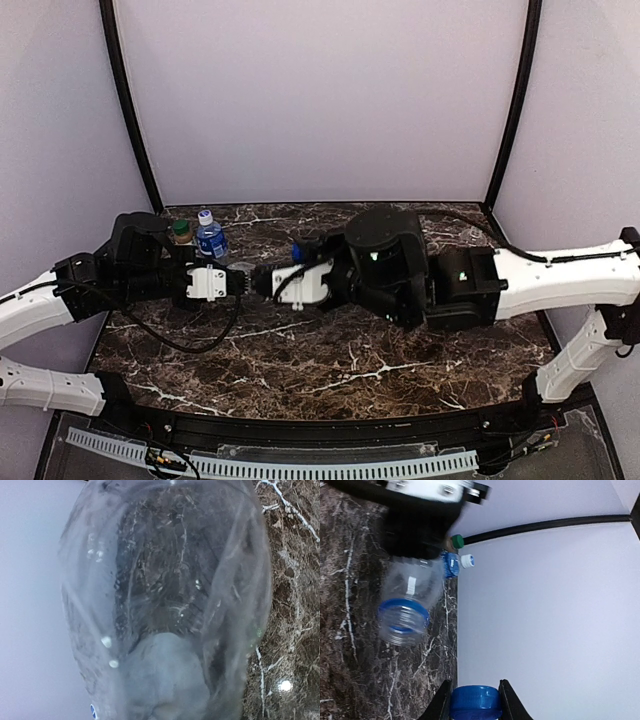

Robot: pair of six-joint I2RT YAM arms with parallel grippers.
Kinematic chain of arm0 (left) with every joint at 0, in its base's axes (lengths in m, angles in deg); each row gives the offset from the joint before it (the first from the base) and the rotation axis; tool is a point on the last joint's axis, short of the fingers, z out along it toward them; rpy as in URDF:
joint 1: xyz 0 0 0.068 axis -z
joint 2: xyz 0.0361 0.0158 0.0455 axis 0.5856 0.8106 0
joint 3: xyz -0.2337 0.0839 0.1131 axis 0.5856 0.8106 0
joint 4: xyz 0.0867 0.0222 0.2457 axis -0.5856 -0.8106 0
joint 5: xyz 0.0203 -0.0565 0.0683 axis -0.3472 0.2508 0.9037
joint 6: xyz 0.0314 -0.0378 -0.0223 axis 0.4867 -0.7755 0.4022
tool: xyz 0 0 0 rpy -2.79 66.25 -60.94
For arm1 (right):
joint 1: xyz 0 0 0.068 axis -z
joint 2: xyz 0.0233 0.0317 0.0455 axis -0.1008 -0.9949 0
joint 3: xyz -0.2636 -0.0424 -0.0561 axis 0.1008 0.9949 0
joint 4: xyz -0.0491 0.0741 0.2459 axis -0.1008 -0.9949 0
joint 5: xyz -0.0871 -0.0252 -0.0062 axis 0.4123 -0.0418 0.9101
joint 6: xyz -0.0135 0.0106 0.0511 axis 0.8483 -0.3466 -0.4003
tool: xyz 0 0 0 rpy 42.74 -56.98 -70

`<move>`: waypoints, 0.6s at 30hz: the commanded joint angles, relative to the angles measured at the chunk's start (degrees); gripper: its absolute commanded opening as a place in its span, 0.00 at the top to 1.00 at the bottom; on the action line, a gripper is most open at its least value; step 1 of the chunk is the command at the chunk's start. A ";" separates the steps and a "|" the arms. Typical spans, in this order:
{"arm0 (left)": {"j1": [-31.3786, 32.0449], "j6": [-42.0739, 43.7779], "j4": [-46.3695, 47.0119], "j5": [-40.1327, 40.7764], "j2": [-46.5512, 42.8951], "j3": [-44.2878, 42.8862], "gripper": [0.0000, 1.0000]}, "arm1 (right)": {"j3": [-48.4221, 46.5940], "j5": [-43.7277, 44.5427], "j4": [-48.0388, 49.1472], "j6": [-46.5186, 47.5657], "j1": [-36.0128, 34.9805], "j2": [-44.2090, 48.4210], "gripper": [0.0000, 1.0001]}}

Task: Unscrew the bottle caps

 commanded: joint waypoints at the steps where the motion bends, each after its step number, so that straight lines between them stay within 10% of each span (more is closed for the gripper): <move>1: -0.91 -15.16 0.27 -3.66 -2.60 2.18 0.83 | -13.61 1.20 -22.60 -42.07 11.10 -0.03 1.00; 7: -4.68 -34.80 2.60 -10.56 -6.57 5.93 0.81 | -15.36 -28.51 -51.27 -81.45 32.52 -4.30 1.00; 18: -9.62 -56.97 18.31 -23.83 -14.82 19.50 0.78 | -7.47 -34.91 -59.80 -84.44 42.56 -21.70 1.00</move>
